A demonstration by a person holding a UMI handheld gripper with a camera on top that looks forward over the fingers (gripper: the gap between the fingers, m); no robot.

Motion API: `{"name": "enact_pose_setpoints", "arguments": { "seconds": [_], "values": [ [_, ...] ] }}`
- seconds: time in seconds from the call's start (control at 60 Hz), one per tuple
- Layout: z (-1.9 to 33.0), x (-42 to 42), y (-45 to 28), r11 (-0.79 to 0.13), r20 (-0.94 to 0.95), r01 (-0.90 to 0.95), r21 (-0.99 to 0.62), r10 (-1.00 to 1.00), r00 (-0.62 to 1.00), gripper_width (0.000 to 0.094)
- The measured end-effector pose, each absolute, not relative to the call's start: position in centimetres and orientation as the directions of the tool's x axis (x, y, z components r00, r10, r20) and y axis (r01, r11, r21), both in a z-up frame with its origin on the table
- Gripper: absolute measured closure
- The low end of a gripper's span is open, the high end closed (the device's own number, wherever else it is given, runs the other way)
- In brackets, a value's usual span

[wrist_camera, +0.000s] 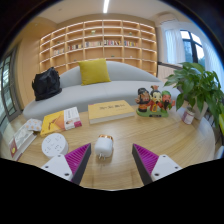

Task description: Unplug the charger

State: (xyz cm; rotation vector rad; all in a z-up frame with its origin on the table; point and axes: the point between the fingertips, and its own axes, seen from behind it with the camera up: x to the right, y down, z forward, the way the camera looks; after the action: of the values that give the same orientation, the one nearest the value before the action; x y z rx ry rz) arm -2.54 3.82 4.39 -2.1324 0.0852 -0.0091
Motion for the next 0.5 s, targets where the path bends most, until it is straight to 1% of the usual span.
{"name": "enact_pose_setpoints", "arguments": {
  "seconds": [0.317, 0.417, 0.5],
  "values": [
    [13.4, -3.4, -6.1, -0.443, 0.044, 0.040, -0.896, 0.003, 0.999, 0.0083],
    [15.5, -4.3, -9.6, -0.420, 0.049, 0.052, -0.906, 0.016, 0.999, 0.0082],
    [16.5, -4.9, -12.2, -0.415, 0.051, 0.059, -0.908, 0.032, 0.998, 0.0082]
  ]
}}
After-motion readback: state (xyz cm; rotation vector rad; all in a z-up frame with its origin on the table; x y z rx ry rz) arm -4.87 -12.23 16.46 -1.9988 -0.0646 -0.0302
